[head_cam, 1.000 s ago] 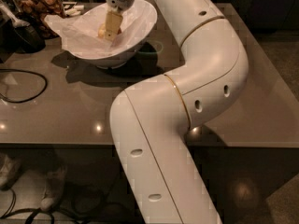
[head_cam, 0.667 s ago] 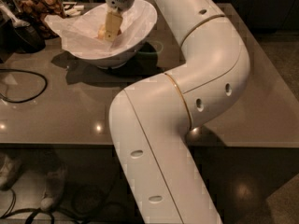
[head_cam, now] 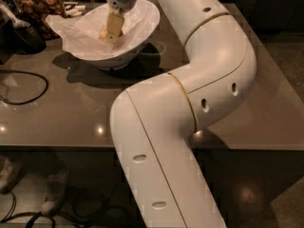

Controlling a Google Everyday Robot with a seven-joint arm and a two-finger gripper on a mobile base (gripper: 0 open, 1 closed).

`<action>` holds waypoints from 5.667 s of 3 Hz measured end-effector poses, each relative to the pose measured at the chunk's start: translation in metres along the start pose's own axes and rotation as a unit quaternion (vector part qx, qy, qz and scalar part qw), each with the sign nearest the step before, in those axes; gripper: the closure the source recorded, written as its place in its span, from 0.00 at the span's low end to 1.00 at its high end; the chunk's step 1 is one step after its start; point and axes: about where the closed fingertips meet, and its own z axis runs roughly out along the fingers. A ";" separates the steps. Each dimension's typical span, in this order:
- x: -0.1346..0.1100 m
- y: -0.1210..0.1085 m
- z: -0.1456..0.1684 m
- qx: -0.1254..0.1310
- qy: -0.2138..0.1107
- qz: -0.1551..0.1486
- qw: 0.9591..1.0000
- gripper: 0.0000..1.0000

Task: Pick apple from white bowl

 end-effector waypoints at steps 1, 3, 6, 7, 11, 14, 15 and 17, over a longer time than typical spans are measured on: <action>0.000 0.000 0.000 0.000 0.000 0.000 1.000 0.60; 0.000 0.000 0.000 0.000 0.000 0.000 1.000 0.13; 0.004 -0.001 0.008 -0.006 0.001 0.011 1.000 0.00; 0.011 -0.001 0.018 -0.017 0.002 0.028 0.999 0.00; 0.010 0.004 0.030 -0.044 -0.019 0.035 0.998 0.22; 0.024 -0.006 0.014 -0.017 -0.012 0.033 0.999 0.27; 0.027 -0.009 0.009 -0.006 -0.005 0.028 1.000 0.26; 0.022 -0.013 0.006 0.008 0.013 0.012 1.000 0.33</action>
Offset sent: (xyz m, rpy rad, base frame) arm 0.0000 0.0000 0.0000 0.0000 0.0000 0.0000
